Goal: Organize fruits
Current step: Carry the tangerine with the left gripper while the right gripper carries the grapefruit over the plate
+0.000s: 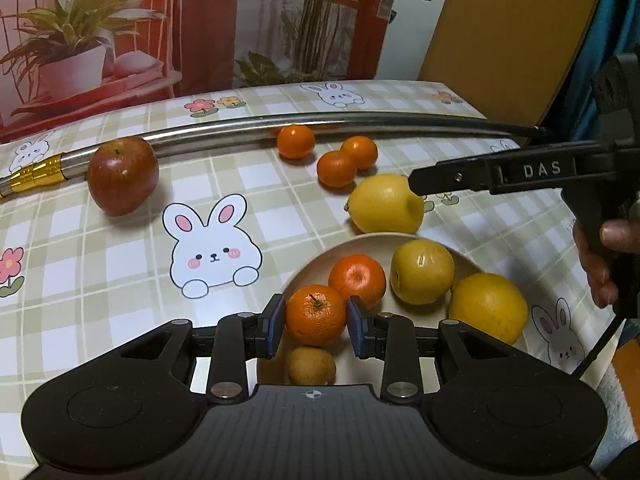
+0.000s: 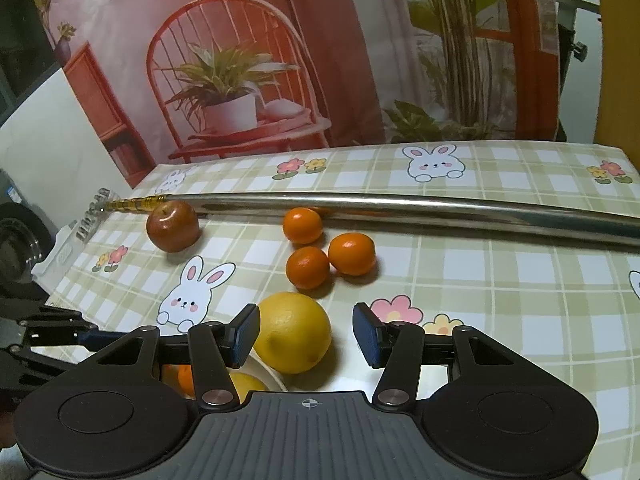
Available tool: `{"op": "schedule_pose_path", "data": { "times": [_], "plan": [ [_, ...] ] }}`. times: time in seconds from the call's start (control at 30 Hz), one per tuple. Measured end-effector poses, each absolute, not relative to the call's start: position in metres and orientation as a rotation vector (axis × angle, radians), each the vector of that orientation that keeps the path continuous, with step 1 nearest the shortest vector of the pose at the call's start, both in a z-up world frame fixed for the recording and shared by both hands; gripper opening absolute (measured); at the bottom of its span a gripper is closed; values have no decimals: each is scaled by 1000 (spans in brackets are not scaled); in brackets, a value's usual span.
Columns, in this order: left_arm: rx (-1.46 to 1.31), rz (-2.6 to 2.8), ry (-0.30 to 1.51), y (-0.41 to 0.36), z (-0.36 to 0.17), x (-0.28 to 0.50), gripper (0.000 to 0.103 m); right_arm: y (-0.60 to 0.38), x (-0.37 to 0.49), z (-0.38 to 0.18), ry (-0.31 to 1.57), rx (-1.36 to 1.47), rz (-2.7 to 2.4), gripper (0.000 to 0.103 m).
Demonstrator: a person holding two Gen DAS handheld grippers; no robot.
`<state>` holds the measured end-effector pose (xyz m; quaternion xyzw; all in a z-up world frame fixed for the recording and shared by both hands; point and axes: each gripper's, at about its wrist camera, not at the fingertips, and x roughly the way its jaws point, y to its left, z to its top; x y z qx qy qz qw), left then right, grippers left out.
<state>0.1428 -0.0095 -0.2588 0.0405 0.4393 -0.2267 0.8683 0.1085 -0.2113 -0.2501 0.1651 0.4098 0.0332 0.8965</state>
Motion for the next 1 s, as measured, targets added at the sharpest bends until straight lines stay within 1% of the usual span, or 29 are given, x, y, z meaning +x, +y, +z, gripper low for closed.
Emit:
{"op": "schedule_pose_path", "data": {
  "times": [0.43, 0.73, 1.0],
  "plan": [
    [141, -469, 921, -19, -265, 140, 36, -201, 129, -261, 904, 315, 93, 54],
    [106, -465, 931, -16, -265, 141, 36, -199, 141, -270, 933, 326, 102, 54],
    [59, -464, 923, -9, -262, 138, 39, -197, 145, -276, 953, 343, 108, 53]
  ]
}}
